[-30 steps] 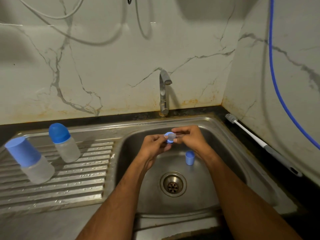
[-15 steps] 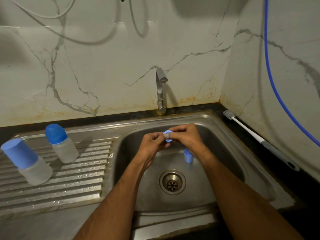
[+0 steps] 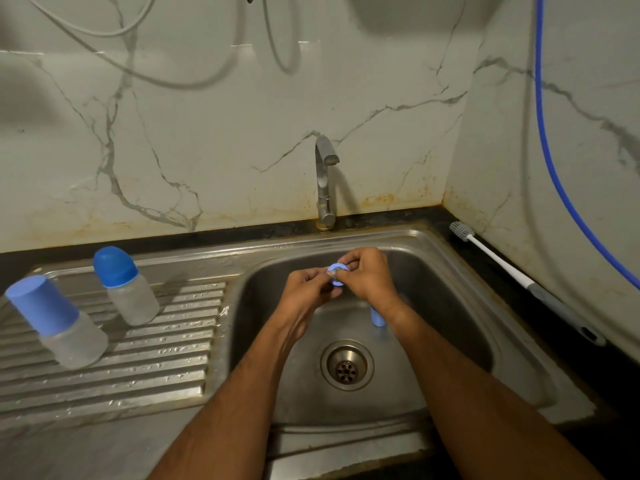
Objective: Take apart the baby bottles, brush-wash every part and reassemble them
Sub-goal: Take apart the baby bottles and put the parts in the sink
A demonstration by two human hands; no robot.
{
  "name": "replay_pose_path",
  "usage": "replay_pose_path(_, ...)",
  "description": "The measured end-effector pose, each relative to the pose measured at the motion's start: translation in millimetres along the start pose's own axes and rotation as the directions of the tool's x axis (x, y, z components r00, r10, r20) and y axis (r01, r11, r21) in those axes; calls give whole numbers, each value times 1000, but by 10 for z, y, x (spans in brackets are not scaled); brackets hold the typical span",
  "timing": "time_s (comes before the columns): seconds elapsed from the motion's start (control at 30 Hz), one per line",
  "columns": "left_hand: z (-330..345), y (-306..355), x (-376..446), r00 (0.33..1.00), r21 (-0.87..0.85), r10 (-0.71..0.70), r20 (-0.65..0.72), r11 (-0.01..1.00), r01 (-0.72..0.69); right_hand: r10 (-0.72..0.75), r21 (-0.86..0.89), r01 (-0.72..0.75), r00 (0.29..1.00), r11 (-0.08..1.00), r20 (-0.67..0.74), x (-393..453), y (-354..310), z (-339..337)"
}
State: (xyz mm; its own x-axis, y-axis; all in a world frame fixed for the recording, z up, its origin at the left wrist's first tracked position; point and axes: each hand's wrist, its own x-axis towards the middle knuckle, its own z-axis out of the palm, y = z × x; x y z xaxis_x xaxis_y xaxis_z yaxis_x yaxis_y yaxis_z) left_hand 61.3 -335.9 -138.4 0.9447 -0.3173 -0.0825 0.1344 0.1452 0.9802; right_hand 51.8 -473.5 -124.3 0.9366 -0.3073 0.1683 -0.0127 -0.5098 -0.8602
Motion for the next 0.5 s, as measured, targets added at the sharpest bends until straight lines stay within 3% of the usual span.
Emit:
replay_pose_path(0.27,-2,31,25,999,-28,-20,-30,999,19,-53,-109,46,996,993,-65,-18,-17,46)
replay_pose_path(0.5,49,-19,90,986,118,128,-105,986,-115,23,94,-36,991,995,134,50,-29,-88)
